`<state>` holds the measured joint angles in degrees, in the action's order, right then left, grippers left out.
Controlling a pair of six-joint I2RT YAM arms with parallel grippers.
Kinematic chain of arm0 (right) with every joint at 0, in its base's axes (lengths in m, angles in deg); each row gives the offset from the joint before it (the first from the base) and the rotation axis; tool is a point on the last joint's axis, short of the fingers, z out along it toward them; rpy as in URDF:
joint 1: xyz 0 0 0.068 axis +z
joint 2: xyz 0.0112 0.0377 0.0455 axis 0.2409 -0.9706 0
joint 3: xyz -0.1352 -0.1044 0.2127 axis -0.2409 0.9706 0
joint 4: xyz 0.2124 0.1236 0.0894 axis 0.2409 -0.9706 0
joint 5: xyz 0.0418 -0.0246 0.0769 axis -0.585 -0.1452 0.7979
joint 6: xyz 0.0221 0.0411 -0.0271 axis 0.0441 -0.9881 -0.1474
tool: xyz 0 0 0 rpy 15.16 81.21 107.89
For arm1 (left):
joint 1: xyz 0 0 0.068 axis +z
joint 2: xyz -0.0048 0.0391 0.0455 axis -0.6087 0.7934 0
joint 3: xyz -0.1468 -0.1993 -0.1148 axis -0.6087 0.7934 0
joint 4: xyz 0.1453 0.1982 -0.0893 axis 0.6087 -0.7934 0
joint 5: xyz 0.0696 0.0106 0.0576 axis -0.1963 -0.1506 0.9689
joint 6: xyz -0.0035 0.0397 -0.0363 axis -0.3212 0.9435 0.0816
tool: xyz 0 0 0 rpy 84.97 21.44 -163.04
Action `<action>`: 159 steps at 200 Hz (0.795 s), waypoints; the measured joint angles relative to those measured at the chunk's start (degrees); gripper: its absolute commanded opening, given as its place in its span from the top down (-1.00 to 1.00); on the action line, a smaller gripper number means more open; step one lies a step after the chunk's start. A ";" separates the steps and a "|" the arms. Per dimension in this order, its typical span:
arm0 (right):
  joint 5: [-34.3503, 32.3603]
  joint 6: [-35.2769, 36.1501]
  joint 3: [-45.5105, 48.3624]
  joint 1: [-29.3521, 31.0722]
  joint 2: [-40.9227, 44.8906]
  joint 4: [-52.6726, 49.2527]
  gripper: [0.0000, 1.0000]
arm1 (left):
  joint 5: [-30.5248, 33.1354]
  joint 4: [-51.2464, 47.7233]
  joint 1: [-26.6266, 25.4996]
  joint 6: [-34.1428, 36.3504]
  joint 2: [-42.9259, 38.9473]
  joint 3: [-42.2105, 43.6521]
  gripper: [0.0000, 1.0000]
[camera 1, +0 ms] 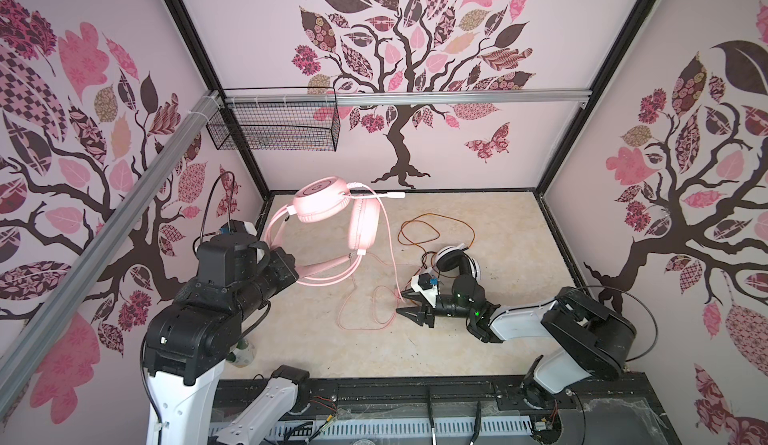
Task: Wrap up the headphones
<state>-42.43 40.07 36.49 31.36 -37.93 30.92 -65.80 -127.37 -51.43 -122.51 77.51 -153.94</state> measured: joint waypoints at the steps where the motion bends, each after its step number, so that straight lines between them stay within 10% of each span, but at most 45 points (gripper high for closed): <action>1: -0.02 -0.02 0.00 0.00 -0.13 0.11 0.03 | 0.00 0.00 0.00 0.00 0.02 -0.02 1.00; 55: -1.36 -2.25 1.46 0.02 -1.97 5.84 0.99 | 0.35 0.00 0.00 0.02 0.48 -0.50 1.00; 159: -34.42 4.94 -5.92 4.02 37.24 -49.20 1.00 | -0.04 10.32 0.02 3.56 7.15 12.24 1.00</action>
<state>-76.86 45.01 30.56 35.38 -0.69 -18.28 -65.84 -117.06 -51.41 -118.95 84.66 -141.70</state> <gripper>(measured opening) 0.061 0.071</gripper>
